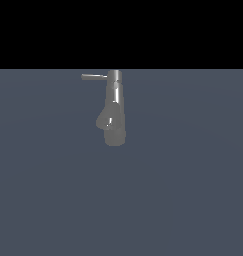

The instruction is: Turn on the faucet by rotating a designated handle.

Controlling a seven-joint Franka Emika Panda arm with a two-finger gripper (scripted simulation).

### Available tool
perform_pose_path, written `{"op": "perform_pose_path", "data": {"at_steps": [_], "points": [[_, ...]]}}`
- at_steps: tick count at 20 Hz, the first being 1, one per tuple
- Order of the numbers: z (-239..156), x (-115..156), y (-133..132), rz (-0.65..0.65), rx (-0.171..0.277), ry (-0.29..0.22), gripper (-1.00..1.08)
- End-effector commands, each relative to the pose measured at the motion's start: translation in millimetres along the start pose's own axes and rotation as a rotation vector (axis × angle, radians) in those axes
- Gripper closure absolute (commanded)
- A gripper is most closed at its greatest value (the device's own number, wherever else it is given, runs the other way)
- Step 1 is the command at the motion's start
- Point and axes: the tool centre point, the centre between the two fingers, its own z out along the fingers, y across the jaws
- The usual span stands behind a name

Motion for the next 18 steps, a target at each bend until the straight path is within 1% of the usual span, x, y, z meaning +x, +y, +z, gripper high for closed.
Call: {"op": "perform_pose_path", "data": {"at_steps": [1,3,8,10,14,18], "points": [[0,0,0,0.0,0.0,0.0,1.08],[-1,0,0,-0.002,0.004,0.003,1.08],[-8,4,-3,-0.022,0.035,0.034,1.08],[-10,4,-3,-0.028,0.04,0.04,1.08],[-10,4,-3,-0.026,0.04,0.039,1.08],[-11,10,-4,-0.007,0.049,0.036,1.08]]}}
